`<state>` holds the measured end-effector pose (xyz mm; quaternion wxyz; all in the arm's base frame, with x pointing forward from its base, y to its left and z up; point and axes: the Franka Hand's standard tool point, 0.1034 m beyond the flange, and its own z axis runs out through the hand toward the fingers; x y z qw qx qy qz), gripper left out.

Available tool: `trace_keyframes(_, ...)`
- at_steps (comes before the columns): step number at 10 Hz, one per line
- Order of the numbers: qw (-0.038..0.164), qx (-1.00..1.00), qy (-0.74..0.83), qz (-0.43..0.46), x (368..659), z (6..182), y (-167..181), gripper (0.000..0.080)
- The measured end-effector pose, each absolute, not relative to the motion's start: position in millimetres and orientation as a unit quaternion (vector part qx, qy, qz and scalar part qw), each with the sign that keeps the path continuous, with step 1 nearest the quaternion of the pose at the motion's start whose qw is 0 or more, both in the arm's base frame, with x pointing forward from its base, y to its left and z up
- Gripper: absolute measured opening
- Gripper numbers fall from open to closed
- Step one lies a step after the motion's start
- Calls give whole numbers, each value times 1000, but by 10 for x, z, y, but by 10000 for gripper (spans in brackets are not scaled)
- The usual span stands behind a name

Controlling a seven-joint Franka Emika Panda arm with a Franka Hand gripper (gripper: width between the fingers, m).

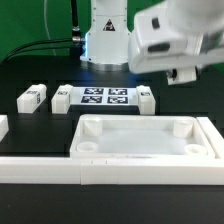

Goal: Assemble desk

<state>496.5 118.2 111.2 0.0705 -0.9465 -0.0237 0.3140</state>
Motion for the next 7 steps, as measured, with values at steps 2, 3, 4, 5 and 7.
trace_keyframes(2, 69, -970, -18, 230, 5043, 1175, 1167, 288)
trace_keyframes(3, 67, -978, -15, 197, 5058, 1152, 1159, 288)
trace_keyframes(4, 67, -983, -14, 173, 5073, 1165, 1151, 288)
trace_keyframes(5, 66, -989, -12, 132, 5144, 1159, 1143, 288)
trace_keyframes(7, 66, -996, -33, 56, 5297, 1296, 1063, 288)
